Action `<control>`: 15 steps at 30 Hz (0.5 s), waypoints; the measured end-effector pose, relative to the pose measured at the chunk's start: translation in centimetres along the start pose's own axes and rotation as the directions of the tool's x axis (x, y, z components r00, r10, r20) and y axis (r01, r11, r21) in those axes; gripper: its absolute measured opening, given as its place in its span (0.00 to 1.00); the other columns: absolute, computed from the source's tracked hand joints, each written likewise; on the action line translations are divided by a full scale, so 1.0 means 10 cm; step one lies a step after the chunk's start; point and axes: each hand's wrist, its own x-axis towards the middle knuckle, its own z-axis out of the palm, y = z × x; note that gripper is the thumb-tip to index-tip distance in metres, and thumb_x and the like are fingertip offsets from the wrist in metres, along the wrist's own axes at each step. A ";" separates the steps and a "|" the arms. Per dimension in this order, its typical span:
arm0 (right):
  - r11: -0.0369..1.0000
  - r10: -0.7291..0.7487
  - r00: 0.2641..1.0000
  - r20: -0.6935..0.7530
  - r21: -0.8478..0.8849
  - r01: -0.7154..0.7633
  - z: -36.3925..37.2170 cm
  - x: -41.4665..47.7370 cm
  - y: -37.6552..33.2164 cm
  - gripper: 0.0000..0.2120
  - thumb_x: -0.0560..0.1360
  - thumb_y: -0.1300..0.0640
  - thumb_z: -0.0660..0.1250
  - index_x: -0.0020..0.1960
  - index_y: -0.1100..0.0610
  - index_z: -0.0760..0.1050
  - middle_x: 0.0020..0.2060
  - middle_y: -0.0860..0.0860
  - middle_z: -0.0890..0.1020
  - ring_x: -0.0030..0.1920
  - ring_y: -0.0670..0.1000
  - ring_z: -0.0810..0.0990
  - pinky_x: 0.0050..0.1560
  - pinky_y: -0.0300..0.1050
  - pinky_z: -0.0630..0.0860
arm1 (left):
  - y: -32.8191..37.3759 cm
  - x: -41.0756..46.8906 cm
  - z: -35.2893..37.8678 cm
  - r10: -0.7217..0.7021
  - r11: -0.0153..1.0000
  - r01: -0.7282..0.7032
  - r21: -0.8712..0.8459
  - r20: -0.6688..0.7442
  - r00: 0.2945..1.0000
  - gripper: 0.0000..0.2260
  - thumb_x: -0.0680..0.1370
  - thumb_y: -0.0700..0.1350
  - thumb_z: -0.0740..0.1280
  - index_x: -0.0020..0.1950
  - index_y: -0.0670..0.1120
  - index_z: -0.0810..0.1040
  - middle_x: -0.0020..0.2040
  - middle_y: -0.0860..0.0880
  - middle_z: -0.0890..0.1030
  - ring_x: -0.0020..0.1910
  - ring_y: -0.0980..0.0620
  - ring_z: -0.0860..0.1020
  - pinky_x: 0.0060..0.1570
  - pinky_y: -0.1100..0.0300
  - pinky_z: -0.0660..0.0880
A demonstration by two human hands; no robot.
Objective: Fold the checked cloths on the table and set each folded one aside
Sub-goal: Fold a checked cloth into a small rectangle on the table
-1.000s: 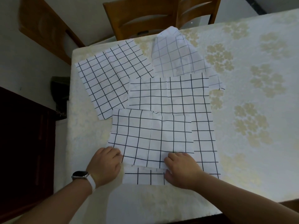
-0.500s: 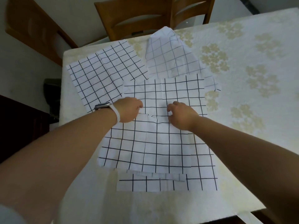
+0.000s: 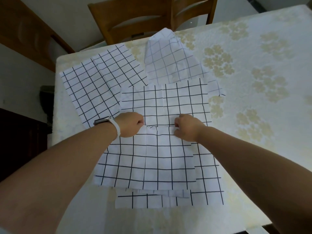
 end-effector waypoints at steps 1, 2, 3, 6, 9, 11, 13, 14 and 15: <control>1.000 0.002 1.000 0.000 -0.001 -0.002 0.00 -0.01 0.01 0.08 0.75 0.53 0.62 0.51 0.54 0.74 0.48 0.49 0.70 0.48 0.51 0.70 0.46 0.45 0.68 | -0.01 0.00 0.02 -0.014 1.000 0.014 -0.027 0.009 1.000 0.10 0.81 0.45 0.55 0.45 0.49 0.74 0.46 0.50 0.77 0.45 0.48 0.75 0.45 0.54 0.73; 1.000 0.006 1.000 0.001 0.004 -0.006 0.01 -0.02 0.02 0.06 0.75 0.54 0.62 0.49 0.54 0.73 0.48 0.49 0.70 0.47 0.51 0.70 0.45 0.45 0.68 | -0.02 -0.01 0.04 -0.027 0.998 0.028 -0.056 0.015 1.000 0.10 0.81 0.45 0.55 0.46 0.49 0.74 0.46 0.51 0.77 0.44 0.49 0.75 0.43 0.56 0.72; 1.000 0.009 1.000 0.001 0.019 -0.009 0.02 -0.03 0.03 0.04 0.74 0.54 0.62 0.47 0.53 0.72 0.47 0.49 0.71 0.47 0.52 0.71 0.45 0.45 0.69 | -0.03 -0.01 0.06 -0.039 0.996 0.040 -0.078 0.017 0.999 0.10 0.81 0.45 0.55 0.46 0.49 0.74 0.45 0.51 0.76 0.43 0.50 0.74 0.40 0.57 0.71; 0.996 0.036 0.999 -0.001 0.086 -0.035 0.02 -0.08 0.07 0.02 0.74 0.56 0.62 0.43 0.53 0.71 0.45 0.50 0.73 0.45 0.52 0.74 0.41 0.45 0.70 | -0.02 -0.04 0.10 -0.062 0.995 0.061 -0.084 -0.011 0.998 0.10 0.82 0.45 0.54 0.49 0.48 0.74 0.45 0.51 0.76 0.43 0.50 0.74 0.40 0.58 0.71; 0.999 0.035 0.999 -0.024 0.043 -0.034 -0.03 -0.16 0.13 0.04 0.75 0.55 0.61 0.41 0.53 0.70 0.42 0.49 0.72 0.43 0.53 0.74 0.39 0.45 0.69 | 0.00 -0.07 0.14 -0.088 0.992 0.084 -0.095 -0.046 0.995 0.10 0.83 0.45 0.54 0.51 0.46 0.75 0.47 0.49 0.76 0.44 0.49 0.75 0.42 0.56 0.72; 0.999 0.032 0.999 -0.026 0.008 -0.031 -0.06 -0.20 0.14 0.04 0.75 0.56 0.60 0.42 0.53 0.69 0.41 0.49 0.72 0.42 0.53 0.73 0.38 0.45 0.69 | 0.03 -0.07 0.16 -0.089 0.991 0.084 -0.105 -0.051 0.995 0.10 0.83 0.45 0.54 0.51 0.45 0.74 0.47 0.48 0.77 0.44 0.48 0.75 0.40 0.57 0.71; 0.999 0.043 0.999 -0.012 0.021 -0.043 -0.08 -0.21 0.15 0.04 0.75 0.56 0.60 0.41 0.53 0.69 0.39 0.48 0.72 0.42 0.53 0.74 0.35 0.44 0.67 | 0.07 -0.08 0.18 -0.092 0.989 0.084 -0.122 -0.055 0.994 0.10 0.83 0.45 0.54 0.51 0.46 0.73 0.44 0.48 0.76 0.41 0.49 0.73 0.35 0.59 0.67; 0.998 0.055 0.998 -0.003 0.035 -0.055 -0.09 -0.22 0.15 0.03 0.75 0.57 0.60 0.41 0.53 0.69 0.38 0.48 0.73 0.41 0.53 0.75 0.33 0.43 0.66 | 0.06 -0.09 0.18 -0.098 0.987 0.090 -0.134 -0.052 0.994 0.09 0.83 0.46 0.54 0.51 0.47 0.73 0.43 0.49 0.76 0.39 0.51 0.73 0.34 0.60 0.66; 0.997 0.070 0.998 0.007 0.038 -0.070 -0.09 -0.23 0.16 0.03 0.74 0.57 0.60 0.42 0.53 0.69 0.37 0.48 0.73 0.40 0.53 0.74 0.32 0.43 0.65 | 0.05 -0.11 0.17 -0.104 0.985 0.097 -0.143 -0.044 0.994 0.08 0.83 0.48 0.55 0.52 0.49 0.72 0.43 0.50 0.77 0.39 0.52 0.73 0.34 0.60 0.67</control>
